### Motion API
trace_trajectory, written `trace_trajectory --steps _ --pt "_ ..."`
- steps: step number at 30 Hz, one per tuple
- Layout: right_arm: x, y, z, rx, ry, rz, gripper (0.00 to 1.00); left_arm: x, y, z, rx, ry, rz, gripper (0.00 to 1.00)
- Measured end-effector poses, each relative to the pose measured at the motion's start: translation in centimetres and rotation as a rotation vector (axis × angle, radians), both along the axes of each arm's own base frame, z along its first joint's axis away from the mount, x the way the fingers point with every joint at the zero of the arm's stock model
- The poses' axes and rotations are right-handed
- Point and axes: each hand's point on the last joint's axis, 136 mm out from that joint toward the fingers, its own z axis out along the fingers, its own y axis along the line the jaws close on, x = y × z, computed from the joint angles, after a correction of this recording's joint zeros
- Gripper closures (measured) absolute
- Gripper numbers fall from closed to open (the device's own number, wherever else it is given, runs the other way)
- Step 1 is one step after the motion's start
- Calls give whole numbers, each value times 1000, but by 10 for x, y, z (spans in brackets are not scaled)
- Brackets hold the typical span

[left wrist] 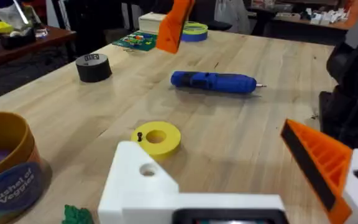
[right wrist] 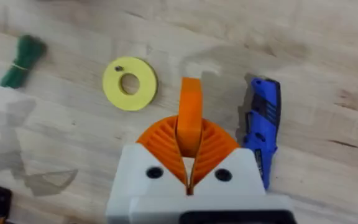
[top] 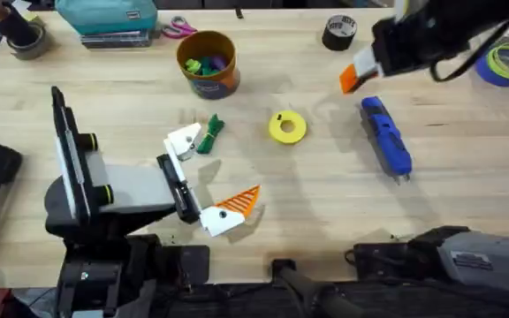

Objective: Pick up the gripper from the table and insert it into the empty holder that is missing its gripper. Then pick up a screw, insert it into the mounting hole, and use the screwdriver to tighten it. Finally, clean up the table by picking up the vegetable and placing it into the bucket.

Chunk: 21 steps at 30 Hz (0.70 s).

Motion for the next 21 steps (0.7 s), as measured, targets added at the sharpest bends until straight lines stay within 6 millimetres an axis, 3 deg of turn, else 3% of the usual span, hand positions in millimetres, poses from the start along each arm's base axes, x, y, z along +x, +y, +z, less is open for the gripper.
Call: trace_trajectory --steps 9,16,21 --pt "-13 20 43 161 -109 48 992 0 0 0 0 0 0 15" --pt "-12 36 87 295 -285 73 992 0 0 0 0 0 0 16" --pt "-8 59 83 421 -322 138 992 0 0 0 0 0 0 15"
